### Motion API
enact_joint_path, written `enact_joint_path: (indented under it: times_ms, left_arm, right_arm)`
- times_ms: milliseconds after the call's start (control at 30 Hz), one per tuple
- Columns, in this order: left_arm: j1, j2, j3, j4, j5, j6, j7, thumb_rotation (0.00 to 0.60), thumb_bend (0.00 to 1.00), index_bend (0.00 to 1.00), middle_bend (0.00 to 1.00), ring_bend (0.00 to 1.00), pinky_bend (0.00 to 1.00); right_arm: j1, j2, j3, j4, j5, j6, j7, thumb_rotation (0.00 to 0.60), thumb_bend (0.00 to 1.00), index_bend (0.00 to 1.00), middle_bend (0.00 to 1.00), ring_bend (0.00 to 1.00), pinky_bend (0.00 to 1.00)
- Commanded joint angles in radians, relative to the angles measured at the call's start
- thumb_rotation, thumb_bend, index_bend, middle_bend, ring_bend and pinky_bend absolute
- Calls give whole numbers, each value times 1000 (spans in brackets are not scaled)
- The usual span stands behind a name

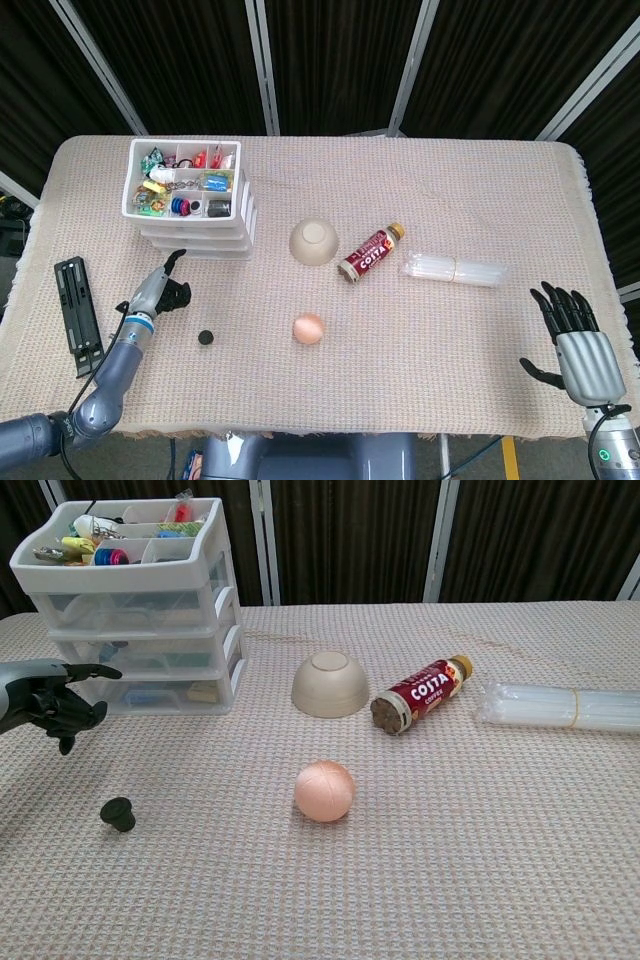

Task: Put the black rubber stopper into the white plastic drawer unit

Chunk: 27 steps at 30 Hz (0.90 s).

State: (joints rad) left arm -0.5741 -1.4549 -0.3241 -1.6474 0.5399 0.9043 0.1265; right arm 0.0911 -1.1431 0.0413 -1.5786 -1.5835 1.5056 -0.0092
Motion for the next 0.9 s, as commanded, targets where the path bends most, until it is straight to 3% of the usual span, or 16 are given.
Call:
enact_joint_path:
  times_ms: [33,633,900]
  left_arm:
    - [-16,-15,-4,15,-3,-3,1,600,676,17,909,868,655]
    - [-65,-102,-18,43,-12,-5,-53,600,674,147,911,869,655]
    - [-74,-134,-23,58,18,7,-80,600,674,151,913,871,655]
  right_arm:
    - [0,0,0,-1,-1,0,0,600,57,61,0,0,0]
    - [2,9,-2,-10,8,-11,13,600,57,61,0,0,0]
    - [2,12,-3,-12,7,-13,11,600,58,61,0,0,0]
